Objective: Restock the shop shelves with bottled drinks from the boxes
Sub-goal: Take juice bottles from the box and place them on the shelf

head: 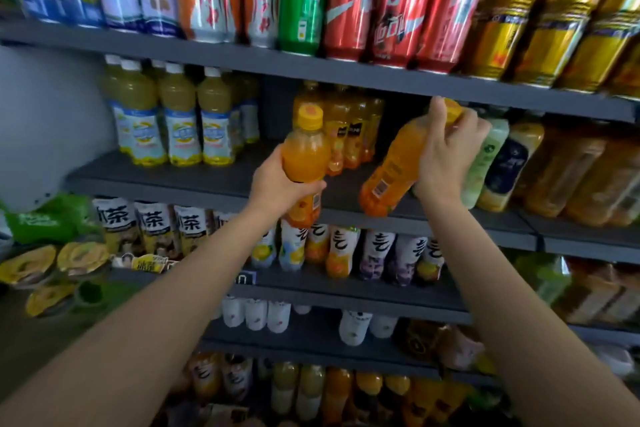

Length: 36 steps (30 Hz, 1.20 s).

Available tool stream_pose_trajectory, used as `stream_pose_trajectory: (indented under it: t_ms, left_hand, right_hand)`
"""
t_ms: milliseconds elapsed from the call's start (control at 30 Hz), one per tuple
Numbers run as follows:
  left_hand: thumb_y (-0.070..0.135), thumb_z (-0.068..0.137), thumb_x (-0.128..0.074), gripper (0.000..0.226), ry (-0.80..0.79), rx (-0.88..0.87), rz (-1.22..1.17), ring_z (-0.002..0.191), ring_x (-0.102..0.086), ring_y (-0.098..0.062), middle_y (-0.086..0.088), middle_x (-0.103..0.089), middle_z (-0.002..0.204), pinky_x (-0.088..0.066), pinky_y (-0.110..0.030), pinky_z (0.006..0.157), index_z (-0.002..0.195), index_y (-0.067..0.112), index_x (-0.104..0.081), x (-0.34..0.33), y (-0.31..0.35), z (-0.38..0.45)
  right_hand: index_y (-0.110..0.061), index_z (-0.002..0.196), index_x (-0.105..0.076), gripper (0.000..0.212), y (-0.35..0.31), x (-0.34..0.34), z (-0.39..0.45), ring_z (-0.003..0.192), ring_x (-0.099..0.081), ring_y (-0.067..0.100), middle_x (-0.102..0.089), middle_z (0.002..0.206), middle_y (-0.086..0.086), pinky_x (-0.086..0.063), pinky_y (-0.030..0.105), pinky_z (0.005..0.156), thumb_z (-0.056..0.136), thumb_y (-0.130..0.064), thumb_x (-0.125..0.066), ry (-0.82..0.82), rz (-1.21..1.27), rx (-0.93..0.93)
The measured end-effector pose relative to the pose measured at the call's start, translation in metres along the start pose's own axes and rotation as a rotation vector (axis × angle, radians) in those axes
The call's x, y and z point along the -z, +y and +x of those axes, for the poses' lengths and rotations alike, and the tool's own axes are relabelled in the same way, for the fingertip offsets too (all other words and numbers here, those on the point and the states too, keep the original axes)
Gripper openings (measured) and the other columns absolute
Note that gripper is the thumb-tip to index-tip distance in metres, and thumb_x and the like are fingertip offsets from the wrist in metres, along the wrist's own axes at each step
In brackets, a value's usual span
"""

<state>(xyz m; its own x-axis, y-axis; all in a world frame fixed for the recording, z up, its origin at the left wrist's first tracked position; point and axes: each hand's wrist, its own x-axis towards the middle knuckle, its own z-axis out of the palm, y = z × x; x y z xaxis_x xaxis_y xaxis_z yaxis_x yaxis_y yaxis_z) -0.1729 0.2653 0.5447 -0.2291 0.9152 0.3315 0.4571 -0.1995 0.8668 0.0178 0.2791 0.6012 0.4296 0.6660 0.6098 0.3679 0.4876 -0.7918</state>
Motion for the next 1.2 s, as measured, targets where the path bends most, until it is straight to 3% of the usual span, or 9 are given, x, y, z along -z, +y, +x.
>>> stream_pose_trajectory:
  t_ms: [100,233,333,400,600,700,800,1000,1200]
  left_hand:
    - [0.022,0.067,-0.082,0.076,0.002,0.011,0.012,0.116,-0.051,-0.022,-0.005,-0.055,0.126,-0.040,-0.028,0.086,0.132,0.017,-0.044,-0.023,0.005,0.028]
    - [0.026,0.068,-0.081,0.068,0.008,0.049,-0.026,0.112,-0.054,-0.021,-0.003,-0.058,0.121,-0.046,-0.036,0.093,0.127,0.020,-0.047,-0.037,-0.003,0.058]
    - [0.031,0.069,-0.080,0.065,-0.020,0.050,-0.004,0.112,-0.054,-0.019,-0.001,-0.058,0.121,-0.046,-0.037,0.094,0.125,0.021,-0.048,-0.045,-0.006,0.077]
    - [0.033,0.070,-0.079,0.066,-0.043,0.048,0.030,0.114,-0.053,-0.018,-0.001,-0.057,0.123,-0.045,-0.034,0.094,0.126,0.020,-0.047,-0.047,-0.007,0.084]
    - [0.029,0.072,-0.078,0.085,-0.136,0.023,0.128,0.121,-0.048,-0.019,-0.002,-0.050,0.132,-0.037,-0.024,0.088,0.140,0.020,-0.026,-0.047,-0.014,0.088]
    - [0.027,0.070,-0.079,0.095,-0.205,0.047,0.190,0.123,-0.046,-0.021,-0.003,-0.048,0.134,-0.038,-0.027,0.093,0.143,0.021,-0.018,-0.044,-0.014,0.090]
    - [0.024,0.068,-0.080,0.102,-0.287,0.080,0.222,0.125,-0.045,-0.021,-0.003,-0.047,0.136,-0.038,-0.036,0.100,0.144,0.023,-0.012,-0.039,-0.011,0.094]
    - [0.032,0.067,-0.081,0.100,-0.208,0.092,0.299,0.124,-0.048,-0.026,-0.005,-0.049,0.135,-0.041,-0.044,0.102,0.142,0.023,-0.015,-0.055,-0.012,0.101]
    - [0.036,0.073,-0.076,0.084,0.010,-0.028,0.416,0.119,-0.051,-0.029,-0.009,-0.051,0.130,-0.042,-0.039,0.094,0.135,0.015,-0.024,-0.098,-0.008,0.107]
  right_hand:
    - [-0.008,0.088,-0.040,0.024,0.027,-0.016,0.025,0.077,-0.037,0.009,-0.032,0.105,0.008,-0.030,0.004,0.069,0.096,-0.029,-0.049,-0.017,-0.029,0.039]
    - [-0.007,0.101,-0.044,0.026,0.056,-0.041,0.048,0.097,-0.042,0.018,-0.040,0.112,0.010,-0.031,0.020,0.081,0.094,-0.031,-0.051,-0.136,-0.068,0.025]
    - [-0.020,0.135,-0.031,0.065,0.086,-0.060,0.056,0.119,-0.046,0.022,-0.047,0.126,0.003,-0.040,0.033,0.098,0.082,-0.027,-0.068,-0.474,-0.042,-0.036]
    - [-0.030,0.141,-0.021,0.085,0.108,-0.065,0.054,0.120,-0.048,0.020,-0.046,0.133,0.001,-0.042,0.038,0.100,0.076,-0.016,-0.074,-0.622,-0.065,-0.084]
    - [-0.015,0.140,-0.030,0.079,0.137,-0.092,0.067,0.122,-0.047,0.028,-0.046,0.133,0.012,-0.040,0.046,0.104,0.075,-0.019,-0.075,-0.489,-0.165,-0.199]
    - [-0.006,0.137,-0.030,0.076,0.139,-0.102,0.063,0.122,-0.044,0.029,-0.041,0.132,0.016,-0.037,0.035,0.104,0.076,-0.013,-0.074,-0.331,-0.143,-0.176]
    - [-0.004,0.136,-0.029,0.074,0.141,-0.107,0.053,0.123,-0.041,0.026,-0.037,0.133,0.016,-0.028,0.016,0.093,0.076,-0.005,-0.072,-0.255,-0.116,-0.109]
    - [-0.004,0.140,-0.025,0.080,0.142,-0.111,0.054,0.128,-0.039,0.027,-0.036,0.138,0.016,-0.029,0.023,0.098,0.077,-0.008,-0.073,-0.297,-0.138,-0.113]
    - [-0.004,0.142,-0.026,0.082,0.172,-0.092,0.048,0.120,-0.050,0.032,-0.051,0.131,0.019,-0.041,0.039,0.100,0.077,-0.012,-0.074,-0.521,-0.321,-0.179]
